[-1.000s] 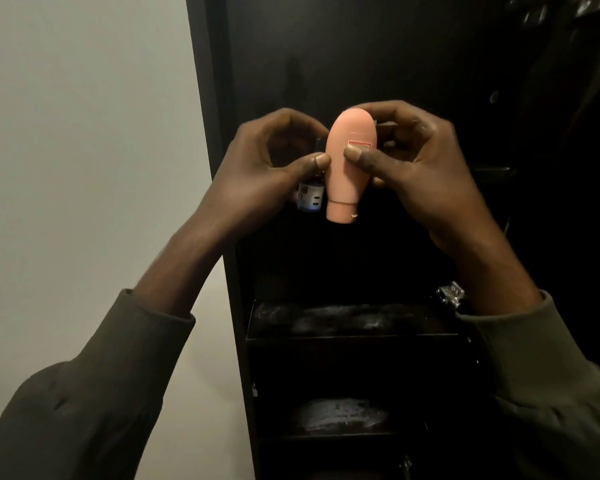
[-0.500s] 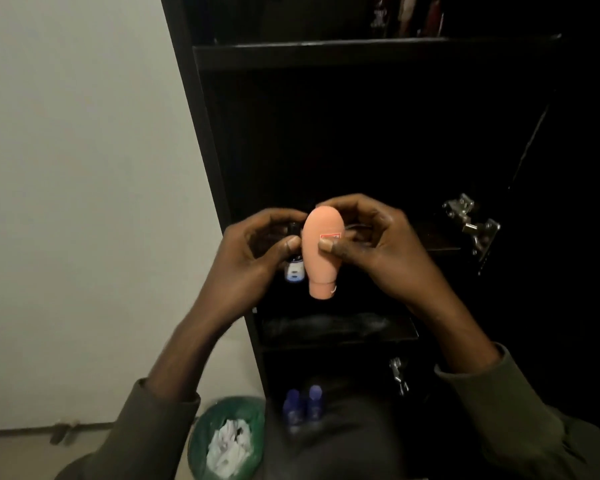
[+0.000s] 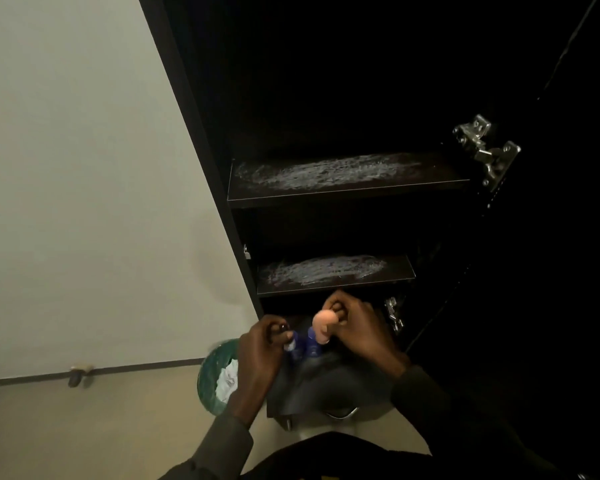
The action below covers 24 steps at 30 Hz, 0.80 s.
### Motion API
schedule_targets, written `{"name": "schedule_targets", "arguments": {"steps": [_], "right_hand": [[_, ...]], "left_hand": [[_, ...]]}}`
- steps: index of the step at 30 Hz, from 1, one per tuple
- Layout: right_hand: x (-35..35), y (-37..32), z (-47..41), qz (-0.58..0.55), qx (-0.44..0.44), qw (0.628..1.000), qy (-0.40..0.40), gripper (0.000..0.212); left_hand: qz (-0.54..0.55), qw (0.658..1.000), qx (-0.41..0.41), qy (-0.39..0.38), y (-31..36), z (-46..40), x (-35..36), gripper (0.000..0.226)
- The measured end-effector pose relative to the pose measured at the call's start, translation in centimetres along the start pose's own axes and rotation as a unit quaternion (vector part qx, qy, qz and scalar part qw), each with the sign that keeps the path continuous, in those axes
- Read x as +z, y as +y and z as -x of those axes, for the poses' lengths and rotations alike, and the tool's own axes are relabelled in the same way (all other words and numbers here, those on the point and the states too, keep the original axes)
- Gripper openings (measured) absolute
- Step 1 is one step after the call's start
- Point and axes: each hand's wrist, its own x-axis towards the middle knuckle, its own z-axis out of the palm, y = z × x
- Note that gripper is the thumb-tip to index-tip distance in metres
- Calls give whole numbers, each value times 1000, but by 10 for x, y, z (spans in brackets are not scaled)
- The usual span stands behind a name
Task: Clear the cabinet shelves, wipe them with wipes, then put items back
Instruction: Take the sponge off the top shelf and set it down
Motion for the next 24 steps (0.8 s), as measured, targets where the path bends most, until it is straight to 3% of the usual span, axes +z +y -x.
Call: {"name": "schedule_targets", "arguments": {"steps": [6,8,11,17,24], "right_hand": [[44,59,9,44,-3,998,-32,26],[54,67,11,56,-15,997,-44,26],[64,83,8,91,-36,993,-62,7],[75,120,-2,112,-94,986,-80,31],[85,129,-6,148,-62,977,-144,23]], "left_hand": [[-88,993,31,-67,-46,18,29,8],[-117,989,46,-83,-52,21,35,19],[-154,981,57,-102,-64,18,41,26],[-237,960,82,-127,-79,6,50,17],[-298,934,92,-171,-103,3,64,15]]}}
